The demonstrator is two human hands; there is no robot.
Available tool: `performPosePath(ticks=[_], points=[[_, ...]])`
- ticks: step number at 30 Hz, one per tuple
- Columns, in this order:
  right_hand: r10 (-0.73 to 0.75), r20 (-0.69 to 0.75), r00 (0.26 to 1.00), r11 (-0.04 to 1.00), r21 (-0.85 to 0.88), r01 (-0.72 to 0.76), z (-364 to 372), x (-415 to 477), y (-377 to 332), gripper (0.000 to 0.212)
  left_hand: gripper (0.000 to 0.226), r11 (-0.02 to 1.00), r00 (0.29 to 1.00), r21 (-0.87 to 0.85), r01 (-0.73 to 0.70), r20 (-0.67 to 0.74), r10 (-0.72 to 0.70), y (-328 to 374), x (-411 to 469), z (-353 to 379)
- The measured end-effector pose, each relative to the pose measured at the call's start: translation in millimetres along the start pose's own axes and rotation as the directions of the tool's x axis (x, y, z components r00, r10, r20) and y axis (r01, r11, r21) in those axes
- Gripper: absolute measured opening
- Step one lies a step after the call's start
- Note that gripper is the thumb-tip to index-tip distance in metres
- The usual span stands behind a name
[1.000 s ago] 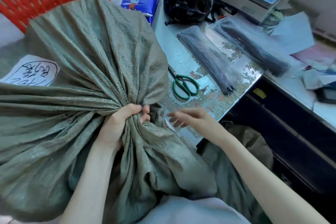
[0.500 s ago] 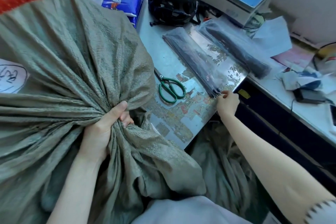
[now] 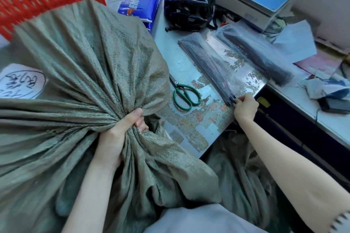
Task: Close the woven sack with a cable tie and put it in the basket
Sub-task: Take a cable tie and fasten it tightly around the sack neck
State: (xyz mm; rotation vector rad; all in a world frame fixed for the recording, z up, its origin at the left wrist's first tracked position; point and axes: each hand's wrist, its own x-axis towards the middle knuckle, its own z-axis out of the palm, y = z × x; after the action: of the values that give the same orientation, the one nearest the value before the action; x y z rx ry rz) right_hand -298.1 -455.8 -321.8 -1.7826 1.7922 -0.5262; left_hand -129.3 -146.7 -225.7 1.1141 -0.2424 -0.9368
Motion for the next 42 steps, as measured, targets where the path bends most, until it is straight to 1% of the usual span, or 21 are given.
performPosePath(ticks=[2,4,7,10,15,18,21,22,24,25,27,28,29,31,33,35,37,38,40,41,42], points=[[-0.036,0.016,0.999,0.999,0.032,0.036,-4.6,-6.8,-1.3,0.014,0.051,0.999,1.0,-0.031,0.009,-0.008,-0.009,0.3,-1.0,0.1],[-0.127,0.017,0.992,0.989,0.076,0.126,-12.1,-17.3,-3.7,0.012,0.053,0.998,1.0,-0.058,0.014,-0.002,-0.014,0.8,-2.1,2.7],[-0.274,0.004,0.962,0.939,0.22,0.266,-25.9,-39.2,-10.3,0.011,0.055,0.996,1.0,-0.08,0.027,-0.006,-0.028,-0.1,-2.6,4.2],[-0.367,-0.001,0.93,0.882,0.317,0.348,-40.8,-61.3,-21.4,0.01,0.049,0.997,0.999,-0.061,0.039,-0.007,-0.04,0.1,-4.6,3.5],[-0.543,-0.073,0.836,0.695,0.519,0.497,-61.9,-104.0,-59.3,0.017,0.032,0.998,0.999,-0.052,0.04,-0.025,-0.041,3.6,-6.9,7.7],[-0.623,-0.095,0.777,0.623,0.541,0.565,-63.9,-119.9,-79.3,0.013,0.024,0.995,0.998,-0.079,0.058,-0.024,-0.06,5.7,-8.4,9.5],[-0.719,-0.102,0.687,0.555,0.511,0.656,-65.5,-133.4,-97.3,0.016,0.024,0.991,0.995,-0.096,0.089,-0.035,-0.093,7.7,-12.5,11.1],[-0.748,-0.084,0.658,0.53,0.522,0.668,-67.0,-138.7,-103.0,0.016,0.021,0.988,0.993,-0.112,0.104,-0.044,-0.11,7.5,-14.0,11.4],[-0.803,-0.019,0.596,0.481,0.572,0.665,-67.5,-150.1,-112.9,0.009,0.017,0.979,0.985,-0.148,0.136,-0.081,-0.149,8.2,-19.1,12.3],[-0.827,0.003,0.562,0.46,0.58,0.673,-68.9,-154.9,-117.1,0.01,0.015,0.975,0.981,-0.161,0.15,-0.101,-0.168,7.9,-20.6,14.3],[-0.881,0.063,0.468,0.4,0.626,0.67,-69.8,-166.4,-124.2,0.022,0.014,0.97,0.972,-0.192,0.15,-0.149,-0.18,8.6,-25.6,17.8],[-0.902,0.102,0.419,0.373,0.671,0.641,-69.4,-172.9,-127.3,0.025,0.015,0.966,0.972,-0.218,0.138,-0.158,-0.175,10.3,-29.5,20.0],[-0.912,0.14,0.385,0.363,0.714,0.598,-70.9,-177.9,-128.8,0.026,0.018,0.959,0.975,-0.251,0.129,-0.146,-0.169,11.7,-32.6,24.6],[-0.905,0.244,0.347,0.397,0.777,0.488,-68.6,-186.6,-131.8,0.031,0.026,0.938,0.981,-0.335,0.089,-0.136,-0.141,13.6,-40.4,28.7],[-0.893,0.306,0.329,0.436,0.771,0.464,-62.7,-189.8,-132.0,0.028,0.03,0.929,0.981,-0.369,0.038,-0.161,-0.104,14.3,-47.0,31.5],[-0.878,0.34,0.337,0.475,0.707,0.524,-54.7,-187.1,-129.6,0.019,0.028,0.929,0.976,-0.369,-0.017,-0.209,-0.065,14.9,-51.4,33.0],[-0.833,0.419,0.362,0.553,0.591,0.587,-45.3,-182.6,-127.6,0.021,0.026,0.926,0.968,-0.37,-0.075,-0.248,-0.021,13.6,-57.1,30.6],[-0.809,0.469,0.355,0.577,0.518,0.631,-41.8,-180.0,-126.6,0.024,0.026,0.924,0.965,-0.369,-0.097,-0.263,-0.003,12.2,-59.8,29.7],[-0.764,0.571,0.302,0.572,0.381,0.726,-37.7,-177.2,-126.0,0.024,0.029,0.909,0.957,-0.39,-0.149,-0.287,0.033,9.3,-65.7,27.5],[-0.747,0.605,0.276,0.562,0.35,0.75,-37.5,-178.4,-128.4,0.028,0.033,0.892,0.952,-0.413,-0.184,-0.301,0.057,8.3,-68.9,25.9],[-0.738,0.625,0.254,0.555,0.349,0.755,-37.4,-180.9,-131.9,0.036,0.037,0.87,0.948,-0.442,-0.22,-0.306,0.084,6.7,-72.1,23.2]])
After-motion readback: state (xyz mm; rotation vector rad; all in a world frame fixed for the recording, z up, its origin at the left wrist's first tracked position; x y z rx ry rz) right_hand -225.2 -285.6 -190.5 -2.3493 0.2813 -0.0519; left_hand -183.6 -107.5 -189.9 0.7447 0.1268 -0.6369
